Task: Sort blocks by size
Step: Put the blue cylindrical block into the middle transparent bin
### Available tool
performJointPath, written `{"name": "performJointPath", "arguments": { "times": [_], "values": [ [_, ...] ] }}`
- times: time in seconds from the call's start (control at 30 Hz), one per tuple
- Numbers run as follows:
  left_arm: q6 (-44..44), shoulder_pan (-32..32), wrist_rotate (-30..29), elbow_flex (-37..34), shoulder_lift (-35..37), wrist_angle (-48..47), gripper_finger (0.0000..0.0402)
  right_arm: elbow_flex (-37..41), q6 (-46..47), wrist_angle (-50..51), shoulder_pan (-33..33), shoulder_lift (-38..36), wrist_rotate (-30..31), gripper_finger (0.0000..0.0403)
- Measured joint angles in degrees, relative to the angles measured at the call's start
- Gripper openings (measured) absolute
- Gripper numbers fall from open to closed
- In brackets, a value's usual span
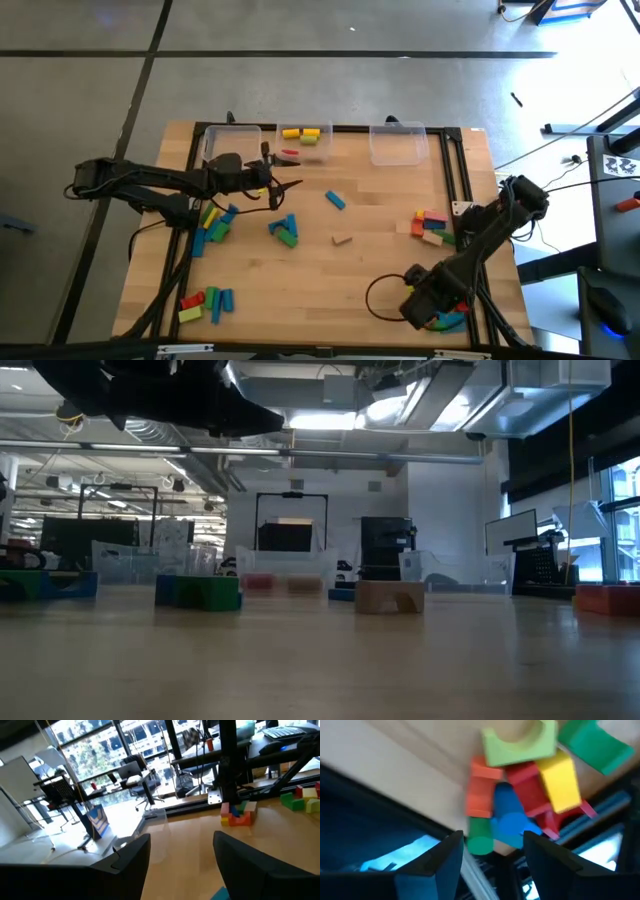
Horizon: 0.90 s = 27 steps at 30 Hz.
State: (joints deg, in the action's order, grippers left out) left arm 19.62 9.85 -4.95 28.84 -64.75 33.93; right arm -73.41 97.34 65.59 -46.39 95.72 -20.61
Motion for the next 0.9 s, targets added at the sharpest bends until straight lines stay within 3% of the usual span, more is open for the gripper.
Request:
{"name": "performJointPath", "arguments": {
  "times": [0.27,0.53,0.9],
  "values": [
    [1.44,0.0,0.0,0.04,0.0,2.15,0.021,-0.02,1.26,2.42,-2.24,2.85,-0.99,0.0209],
    [1.48,0.0,0.0,0.04,-0.02,2.17,0.021,-0.02,1.23,3.52,-2.88,4.23,1.68,0.0209],
    [1.16,-0.02,-0.02,0.07,-0.02,0.68,0.021,7.27,1.87,-5.55,-2.88,4.26,-0.63,0.0209]
  ]
}}
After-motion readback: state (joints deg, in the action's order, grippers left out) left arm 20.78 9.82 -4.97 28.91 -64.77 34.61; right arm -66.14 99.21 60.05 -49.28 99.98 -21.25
